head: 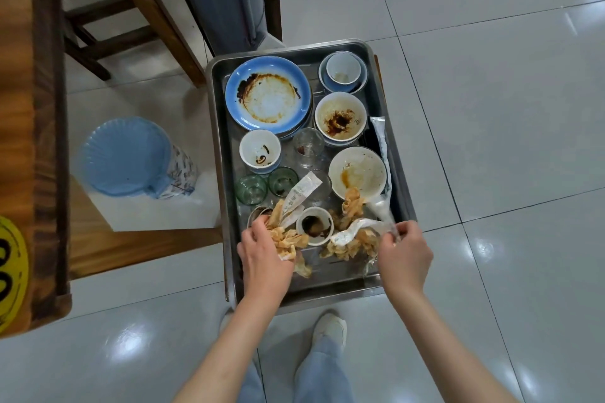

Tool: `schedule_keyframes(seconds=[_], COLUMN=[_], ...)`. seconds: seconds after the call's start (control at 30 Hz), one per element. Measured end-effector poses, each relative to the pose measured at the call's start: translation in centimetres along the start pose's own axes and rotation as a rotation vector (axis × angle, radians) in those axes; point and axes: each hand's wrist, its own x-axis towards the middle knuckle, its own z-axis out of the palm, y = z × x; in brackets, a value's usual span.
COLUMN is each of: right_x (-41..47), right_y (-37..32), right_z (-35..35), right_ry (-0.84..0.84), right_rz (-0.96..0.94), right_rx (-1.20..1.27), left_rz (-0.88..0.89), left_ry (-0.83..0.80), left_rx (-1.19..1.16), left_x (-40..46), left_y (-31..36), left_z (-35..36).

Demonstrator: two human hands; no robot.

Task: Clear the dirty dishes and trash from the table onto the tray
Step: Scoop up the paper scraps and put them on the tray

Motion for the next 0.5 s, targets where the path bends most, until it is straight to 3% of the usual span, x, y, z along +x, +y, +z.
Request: schedule_keyframes(seconds=[0.1,0.2,0.33,0.5], right_x=[0.6,0.9,0.6,0.1], right_y=[0.4,0.9,0.8,0.6], right_z=[-0.2,-0.5,-0.2,0.9], right_ry=[0.064,0.102,0.091,-0.171], right_rz=[0.26,0.359,0.219,-0.107], right_rx=[0.124,0.166,0.14,-0.182], left_rz=[0.013,0.051,0.069,0.225], left_ry=[0.035,0.078,0.048,0.101], left_rx=[0.093,0.225,0.319,0.371], left_x=[-0.5,-0.9,-1.4,-1.5], left_y=[-0.5,-0.9,-1.4,-1.6], left_z=[-0.2,-0.5,-0.8,-1.3])
